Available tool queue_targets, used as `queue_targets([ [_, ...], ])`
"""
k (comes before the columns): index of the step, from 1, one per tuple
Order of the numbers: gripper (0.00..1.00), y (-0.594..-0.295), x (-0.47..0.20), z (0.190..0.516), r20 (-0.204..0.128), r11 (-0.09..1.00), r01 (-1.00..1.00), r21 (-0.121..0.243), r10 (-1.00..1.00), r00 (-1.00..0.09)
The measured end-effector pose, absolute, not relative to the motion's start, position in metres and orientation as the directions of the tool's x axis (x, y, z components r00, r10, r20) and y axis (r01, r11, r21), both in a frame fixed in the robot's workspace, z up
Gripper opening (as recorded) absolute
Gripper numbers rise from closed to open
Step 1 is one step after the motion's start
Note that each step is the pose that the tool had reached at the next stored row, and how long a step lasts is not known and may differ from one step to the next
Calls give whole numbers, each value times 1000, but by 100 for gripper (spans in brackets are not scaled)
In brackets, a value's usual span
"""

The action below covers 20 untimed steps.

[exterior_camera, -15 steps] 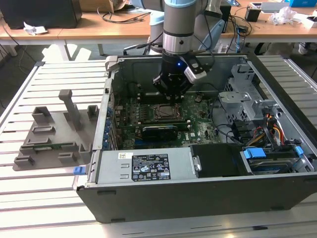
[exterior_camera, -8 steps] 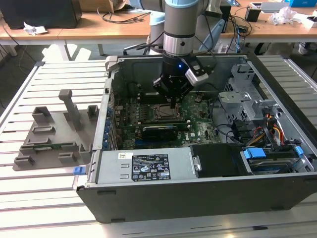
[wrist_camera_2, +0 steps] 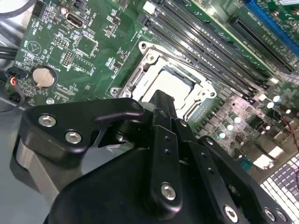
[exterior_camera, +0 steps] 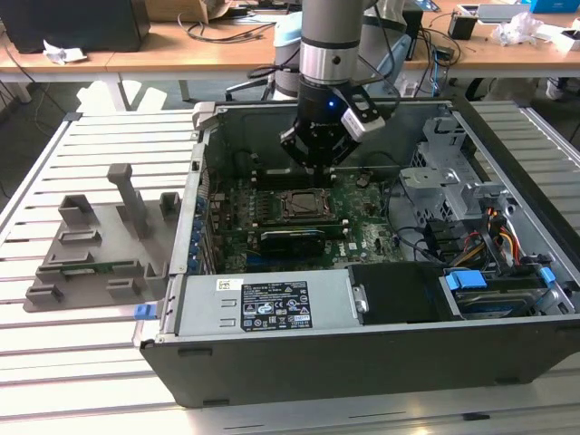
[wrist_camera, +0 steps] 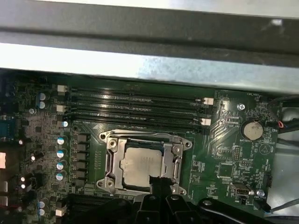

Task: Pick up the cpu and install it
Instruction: 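Install the first cpu locking lever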

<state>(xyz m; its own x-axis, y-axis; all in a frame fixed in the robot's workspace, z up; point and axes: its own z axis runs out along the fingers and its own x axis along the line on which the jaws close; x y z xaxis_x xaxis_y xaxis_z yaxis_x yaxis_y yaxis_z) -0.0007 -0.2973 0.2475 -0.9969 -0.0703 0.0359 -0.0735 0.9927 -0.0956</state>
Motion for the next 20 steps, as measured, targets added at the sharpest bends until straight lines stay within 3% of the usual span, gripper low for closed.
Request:
queue_targets([
  [20,11,-297,-1,286,36,993,-74,-96,-70,-997],
])
